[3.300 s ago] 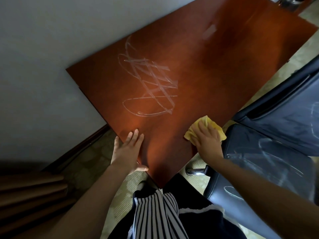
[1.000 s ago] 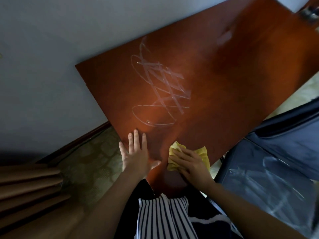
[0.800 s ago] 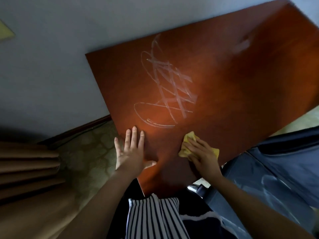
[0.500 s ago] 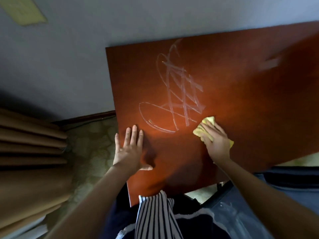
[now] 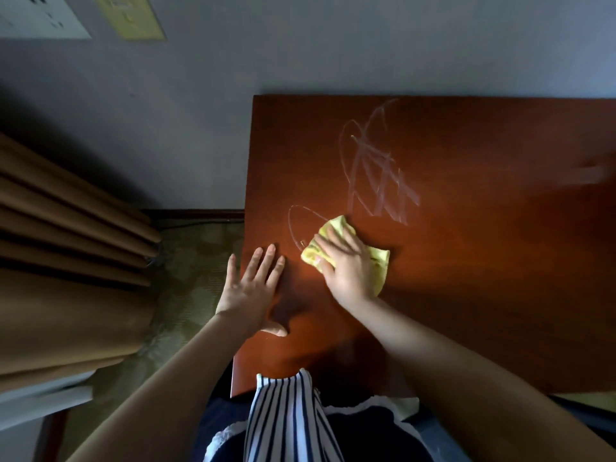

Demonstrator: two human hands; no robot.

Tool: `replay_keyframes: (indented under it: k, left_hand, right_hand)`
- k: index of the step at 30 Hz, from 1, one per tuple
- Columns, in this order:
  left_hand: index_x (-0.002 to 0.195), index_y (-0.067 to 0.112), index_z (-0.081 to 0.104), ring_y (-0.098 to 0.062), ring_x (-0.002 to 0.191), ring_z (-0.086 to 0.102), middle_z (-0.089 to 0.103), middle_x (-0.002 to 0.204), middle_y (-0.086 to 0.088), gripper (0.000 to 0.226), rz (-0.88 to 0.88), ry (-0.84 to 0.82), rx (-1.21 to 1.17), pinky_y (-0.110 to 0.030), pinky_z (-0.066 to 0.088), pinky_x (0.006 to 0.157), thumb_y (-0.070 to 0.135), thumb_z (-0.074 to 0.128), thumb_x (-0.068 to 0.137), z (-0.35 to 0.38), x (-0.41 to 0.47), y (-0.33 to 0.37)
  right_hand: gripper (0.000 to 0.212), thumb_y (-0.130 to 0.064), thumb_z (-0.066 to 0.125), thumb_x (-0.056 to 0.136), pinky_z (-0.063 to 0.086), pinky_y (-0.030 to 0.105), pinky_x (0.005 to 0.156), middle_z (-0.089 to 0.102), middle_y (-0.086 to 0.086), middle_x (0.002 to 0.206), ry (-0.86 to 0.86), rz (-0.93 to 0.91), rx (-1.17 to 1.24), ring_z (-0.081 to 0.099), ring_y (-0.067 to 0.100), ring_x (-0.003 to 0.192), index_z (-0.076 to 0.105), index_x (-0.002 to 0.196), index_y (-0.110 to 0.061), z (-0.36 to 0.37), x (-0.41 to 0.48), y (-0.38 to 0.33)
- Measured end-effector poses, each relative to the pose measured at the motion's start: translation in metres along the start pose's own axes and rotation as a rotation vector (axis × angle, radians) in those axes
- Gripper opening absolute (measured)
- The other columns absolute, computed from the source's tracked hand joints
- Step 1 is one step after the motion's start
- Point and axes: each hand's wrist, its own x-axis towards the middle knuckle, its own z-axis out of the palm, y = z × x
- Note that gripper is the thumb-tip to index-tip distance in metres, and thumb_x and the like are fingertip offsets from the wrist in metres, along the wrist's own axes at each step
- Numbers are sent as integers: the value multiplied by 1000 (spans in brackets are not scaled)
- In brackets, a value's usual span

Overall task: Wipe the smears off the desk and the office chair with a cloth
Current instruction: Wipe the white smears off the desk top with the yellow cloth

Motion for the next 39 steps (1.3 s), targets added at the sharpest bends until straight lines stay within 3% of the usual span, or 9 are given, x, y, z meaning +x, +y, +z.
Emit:
replay_keyframes:
  k: [5,12,16,20,25,30,34,39]
  left_hand:
    - [146,12,-24,-25,145,-17,-29,154,-9,133,-10,-5,25,-58,-2,114,84,50,62,-1,0,0]
    - [146,12,-25,-26,145,-18,-29,155,-9,134,-8,-35,51,-58,-3,114,86,49,61,-3,1,1]
    - [145,12,-26,-26,144,-20,-30,154,-9,135,-1,-39,25,-58,-4,113,85,50,61,-2,2,0]
    - [146,14,-26,-23,145,-21,-30,154,-7,135,10,-18,-13,-58,-3,113,86,50,59,2,2,-2]
    - [141,19,-33,-20,144,-23,-34,153,-2,134,27,21,-45,-56,-4,114,91,43,56,10,4,-8]
    - [135,19,-36,-20,144,-22,-37,149,-1,132,46,69,-37,-55,-4,114,94,36,54,14,6,-9]
    - [134,18,-37,-21,144,-22,-39,147,-2,132,50,79,-49,-56,-6,114,93,38,55,16,6,-9]
    - [141,19,-32,-19,144,-22,-33,153,-2,135,35,71,-74,-57,-7,113,92,43,55,16,8,-8]
  right_hand:
    - [34,-26,68,81,39,38,103,63,1,125,-68,-329,49,52,26,124,70,114,-19,8,-36,-16]
    - [33,-36,57,83,46,32,99,63,-6,124,-204,-581,-44,55,17,122,71,112,-26,-13,-76,15]
    - [39,-33,60,89,29,29,109,51,-9,138,-321,-482,27,37,14,134,60,127,-26,-37,-92,58]
    - [47,-25,68,86,30,38,107,42,-12,142,-320,-351,-62,30,15,137,55,131,-28,-64,-88,91]
    - [45,-28,57,93,28,39,107,36,-12,148,-272,-120,-165,22,10,141,47,137,-34,-81,-52,119]
    - [46,-26,54,95,26,43,110,36,-5,150,-185,64,-171,24,21,142,44,140,-29,-73,1,117]
    - [47,-41,38,100,14,37,115,19,-3,157,-283,216,-166,10,24,145,30,146,-36,-57,44,98]
    - [51,-48,27,100,6,38,117,5,0,159,-386,199,-238,-2,25,146,14,149,-39,-33,72,53]
